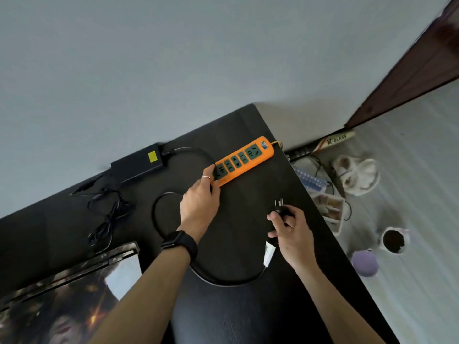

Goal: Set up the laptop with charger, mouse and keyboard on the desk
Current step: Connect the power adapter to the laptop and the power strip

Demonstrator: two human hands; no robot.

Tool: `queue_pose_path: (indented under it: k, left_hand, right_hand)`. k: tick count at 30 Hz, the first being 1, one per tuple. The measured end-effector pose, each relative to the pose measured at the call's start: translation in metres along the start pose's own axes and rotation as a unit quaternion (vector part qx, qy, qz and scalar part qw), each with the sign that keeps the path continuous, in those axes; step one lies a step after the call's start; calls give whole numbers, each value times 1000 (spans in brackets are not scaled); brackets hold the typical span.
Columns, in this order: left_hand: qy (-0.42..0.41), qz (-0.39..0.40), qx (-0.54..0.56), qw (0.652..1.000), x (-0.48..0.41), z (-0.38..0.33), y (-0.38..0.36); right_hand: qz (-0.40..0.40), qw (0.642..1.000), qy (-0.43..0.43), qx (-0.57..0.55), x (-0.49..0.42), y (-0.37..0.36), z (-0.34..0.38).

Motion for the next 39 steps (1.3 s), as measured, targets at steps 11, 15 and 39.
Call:
queue_pose_path:
  k: [11, 15, 39]
  left_hand:
    - [53, -24, -94, 994, 8, 74, 0]
    - [-8, -22, 17, 1000, 28, 47, 16]
    - [-37, 13, 51, 998, -7, 20, 67]
  right_hand:
    - [56, 992, -48, -101, -2, -28, 2]
    - [85, 980, -61, -169, 5, -49, 8]
    - [32, 894, 325, 308, -53, -77, 84]
Point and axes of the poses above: each hand's wrist, its own x-axis away from the middle knuckle, its own y-axis out of the back of the hand, z = x × y, the point moved 5 cm from there along -x, towards the middle knuckle, and after that the axes turned 15 degrees about -x, right-handed, at the moved point
